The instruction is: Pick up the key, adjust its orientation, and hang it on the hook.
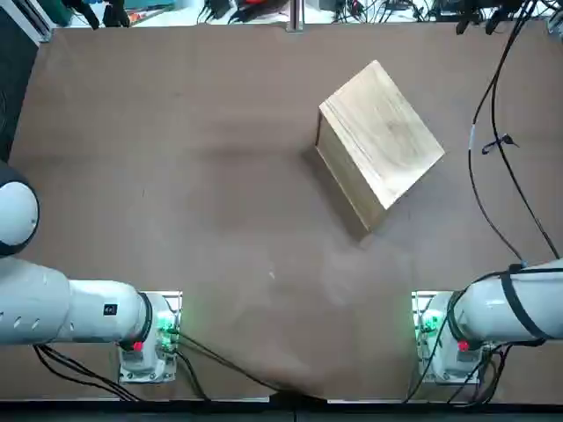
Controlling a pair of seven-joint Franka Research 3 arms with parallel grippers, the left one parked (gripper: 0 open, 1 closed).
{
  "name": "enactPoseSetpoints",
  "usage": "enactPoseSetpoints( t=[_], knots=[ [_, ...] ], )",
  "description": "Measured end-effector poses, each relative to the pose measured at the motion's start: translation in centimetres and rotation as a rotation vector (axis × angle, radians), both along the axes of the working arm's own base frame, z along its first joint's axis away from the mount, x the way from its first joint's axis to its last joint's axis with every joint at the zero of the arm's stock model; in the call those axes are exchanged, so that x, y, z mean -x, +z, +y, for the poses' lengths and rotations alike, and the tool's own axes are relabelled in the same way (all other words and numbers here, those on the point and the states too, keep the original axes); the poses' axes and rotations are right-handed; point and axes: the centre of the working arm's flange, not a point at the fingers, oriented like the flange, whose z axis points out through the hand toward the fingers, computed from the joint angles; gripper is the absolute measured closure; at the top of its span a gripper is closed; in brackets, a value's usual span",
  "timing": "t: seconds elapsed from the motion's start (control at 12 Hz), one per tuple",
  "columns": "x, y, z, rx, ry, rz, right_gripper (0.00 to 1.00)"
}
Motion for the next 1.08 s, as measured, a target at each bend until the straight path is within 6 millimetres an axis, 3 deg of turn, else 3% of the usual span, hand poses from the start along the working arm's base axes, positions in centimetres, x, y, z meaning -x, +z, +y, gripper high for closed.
enactPoseSetpoints(
  t=[1.08],
  knots=[
    [0.0,0.02,0.02,0.0,0.001,-0.001,0.0]
  ],
)
